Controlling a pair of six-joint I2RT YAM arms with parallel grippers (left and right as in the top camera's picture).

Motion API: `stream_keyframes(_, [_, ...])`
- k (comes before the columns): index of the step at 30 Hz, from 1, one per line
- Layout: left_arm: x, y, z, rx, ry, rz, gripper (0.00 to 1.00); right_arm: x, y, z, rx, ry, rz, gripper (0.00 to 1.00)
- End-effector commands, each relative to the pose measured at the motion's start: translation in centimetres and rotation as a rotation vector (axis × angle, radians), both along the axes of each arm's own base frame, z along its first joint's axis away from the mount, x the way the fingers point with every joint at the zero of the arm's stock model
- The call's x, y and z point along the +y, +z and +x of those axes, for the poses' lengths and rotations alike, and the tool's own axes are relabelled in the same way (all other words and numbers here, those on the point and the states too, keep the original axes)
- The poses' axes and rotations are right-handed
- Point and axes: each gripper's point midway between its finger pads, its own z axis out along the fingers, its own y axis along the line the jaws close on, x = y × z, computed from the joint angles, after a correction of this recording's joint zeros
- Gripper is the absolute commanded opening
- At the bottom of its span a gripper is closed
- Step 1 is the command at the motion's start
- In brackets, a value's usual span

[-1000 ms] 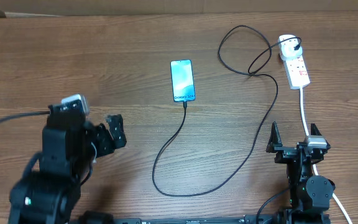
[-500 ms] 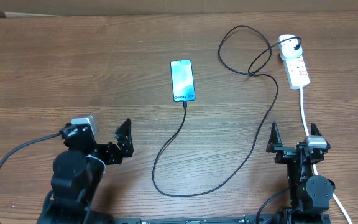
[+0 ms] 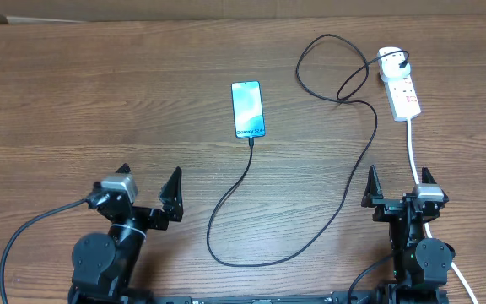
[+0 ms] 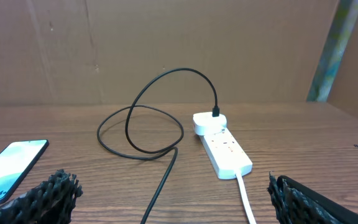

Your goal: Plug charger to phone and switch on socket

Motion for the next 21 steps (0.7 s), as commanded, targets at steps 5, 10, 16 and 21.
stream_keyframes(5, [-0.1,-0.3,-0.7,-0.069,-0.036,0.048,1.0,-0.1,-0.1,0.0,-0.005,-0.004,0.006,1.0])
stream_keyframes(10, [0.1,0.3,-1.4,-0.117,-0.028,0.044,1.0,-0.1,-0.1,0.0,-0.005,-0.004,0.006,1.0])
stream_keyframes(16, [0.3,1.3,-2.1,-0.181,-0.026,0.075,1.0,-0.1,-0.1,0.0,-0.005,-0.004,0.006,1.0])
stream_keyframes(21, [0.7,1.7,-2.3,-0.201,-0.009,0.081,1.0,-0.1,-0.1,0.0,-0.005,-0.004,0.006,1.0])
